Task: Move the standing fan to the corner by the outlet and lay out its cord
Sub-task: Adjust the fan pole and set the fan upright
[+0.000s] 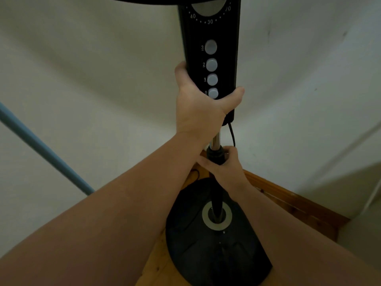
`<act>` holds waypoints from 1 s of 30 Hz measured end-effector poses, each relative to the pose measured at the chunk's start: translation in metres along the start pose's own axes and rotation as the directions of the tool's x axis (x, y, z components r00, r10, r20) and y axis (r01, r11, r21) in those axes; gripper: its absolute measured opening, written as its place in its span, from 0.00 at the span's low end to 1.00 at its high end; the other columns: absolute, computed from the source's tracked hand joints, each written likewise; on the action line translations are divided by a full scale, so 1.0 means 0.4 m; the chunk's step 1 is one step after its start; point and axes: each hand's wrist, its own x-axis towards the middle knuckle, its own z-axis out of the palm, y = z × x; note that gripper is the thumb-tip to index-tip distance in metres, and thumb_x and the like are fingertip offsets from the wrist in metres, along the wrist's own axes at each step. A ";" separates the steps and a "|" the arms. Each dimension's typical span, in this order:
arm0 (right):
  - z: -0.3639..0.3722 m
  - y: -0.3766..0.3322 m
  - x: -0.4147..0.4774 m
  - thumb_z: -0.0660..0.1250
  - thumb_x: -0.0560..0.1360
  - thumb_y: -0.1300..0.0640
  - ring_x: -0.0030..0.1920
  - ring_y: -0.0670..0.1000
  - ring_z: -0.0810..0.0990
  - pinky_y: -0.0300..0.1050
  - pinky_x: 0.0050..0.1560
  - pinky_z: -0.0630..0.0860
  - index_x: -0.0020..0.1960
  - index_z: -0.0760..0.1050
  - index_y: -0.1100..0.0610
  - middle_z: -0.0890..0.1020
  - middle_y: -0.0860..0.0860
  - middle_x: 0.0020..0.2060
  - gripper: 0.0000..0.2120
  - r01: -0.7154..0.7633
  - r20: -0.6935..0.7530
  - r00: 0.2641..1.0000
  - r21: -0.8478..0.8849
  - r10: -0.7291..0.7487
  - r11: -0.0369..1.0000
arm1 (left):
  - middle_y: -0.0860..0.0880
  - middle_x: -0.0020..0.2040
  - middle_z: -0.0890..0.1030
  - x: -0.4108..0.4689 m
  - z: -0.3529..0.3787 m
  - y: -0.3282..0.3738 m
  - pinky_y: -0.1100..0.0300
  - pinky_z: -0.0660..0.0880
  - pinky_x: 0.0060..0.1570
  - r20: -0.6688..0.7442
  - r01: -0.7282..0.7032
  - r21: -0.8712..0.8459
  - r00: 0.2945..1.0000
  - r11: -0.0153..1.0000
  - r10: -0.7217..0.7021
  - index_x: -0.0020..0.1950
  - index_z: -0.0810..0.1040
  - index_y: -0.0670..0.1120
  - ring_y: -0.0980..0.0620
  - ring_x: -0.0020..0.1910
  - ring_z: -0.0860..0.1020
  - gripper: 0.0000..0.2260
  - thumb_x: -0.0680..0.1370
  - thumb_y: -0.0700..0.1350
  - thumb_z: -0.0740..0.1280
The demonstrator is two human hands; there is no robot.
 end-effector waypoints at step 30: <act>0.003 0.002 0.004 0.69 0.73 0.60 0.26 0.39 0.72 0.31 0.24 0.70 0.52 0.71 0.54 0.76 0.52 0.37 0.11 0.033 0.052 0.998 -0.110 -0.027 0.993 | 0.56 0.52 0.79 -0.038 0.003 -0.026 0.58 0.83 0.45 -0.001 0.076 0.010 0.997 0.997 -0.076 0.68 0.65 0.45 0.60 0.49 0.82 0.38 0.64 0.42 0.82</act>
